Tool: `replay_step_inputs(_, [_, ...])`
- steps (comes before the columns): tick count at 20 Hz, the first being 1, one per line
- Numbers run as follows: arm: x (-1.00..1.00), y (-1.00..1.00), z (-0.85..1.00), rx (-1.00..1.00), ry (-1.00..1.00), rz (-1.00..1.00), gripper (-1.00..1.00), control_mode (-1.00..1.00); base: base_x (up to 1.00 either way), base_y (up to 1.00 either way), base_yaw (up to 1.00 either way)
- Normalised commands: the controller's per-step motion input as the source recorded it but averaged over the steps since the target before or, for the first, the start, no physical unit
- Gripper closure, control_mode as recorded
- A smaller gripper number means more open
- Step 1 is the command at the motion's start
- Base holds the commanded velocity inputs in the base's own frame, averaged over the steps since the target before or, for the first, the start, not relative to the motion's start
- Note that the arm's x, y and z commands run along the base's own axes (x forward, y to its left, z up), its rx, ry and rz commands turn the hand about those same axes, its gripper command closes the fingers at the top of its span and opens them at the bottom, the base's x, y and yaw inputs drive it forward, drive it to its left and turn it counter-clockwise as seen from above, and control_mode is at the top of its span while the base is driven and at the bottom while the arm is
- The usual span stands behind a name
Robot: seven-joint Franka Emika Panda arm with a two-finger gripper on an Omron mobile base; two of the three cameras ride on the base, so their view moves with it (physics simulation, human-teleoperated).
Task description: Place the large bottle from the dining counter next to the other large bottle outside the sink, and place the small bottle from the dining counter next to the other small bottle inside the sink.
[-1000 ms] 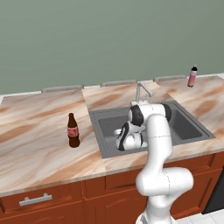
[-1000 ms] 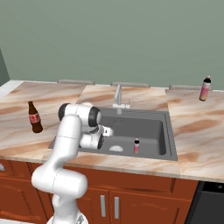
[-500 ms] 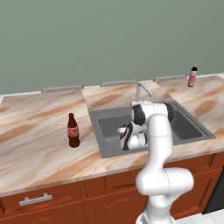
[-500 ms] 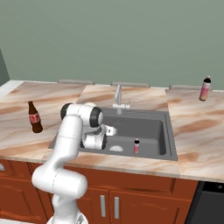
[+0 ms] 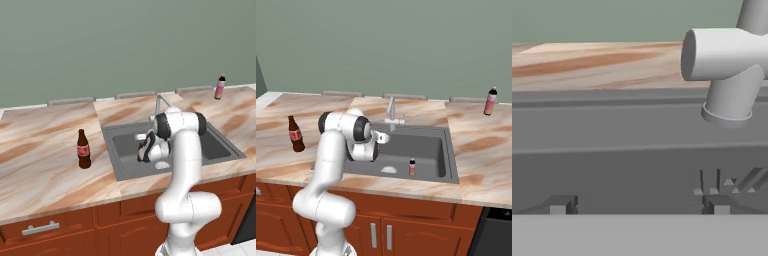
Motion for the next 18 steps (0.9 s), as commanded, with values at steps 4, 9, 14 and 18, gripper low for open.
replay_step_inputs(4, [0.00, 0.11, 0.62, 0.00, 0.00, 0.00, -1.00, -1.00, 0.00, 0.00, 0.00])
replay_step_inputs(9, [-0.04, 0.16, 0.58, 0.00, 0.00, 0.00, -1.00, -1.00, 0.00, 0.00, 0.00])
replay_step_inputs(14, [-0.28, 0.18, 0.39, 0.01, 0.00, 0.00, -1.00, -1.00, 0.00, 0.00, 0.00])
replay_step_inputs(18, [-0.38, 0.18, 0.45, 0.00, 0.00, 0.00, -1.00, -1.00, 0.00, 0.00, 0.00])
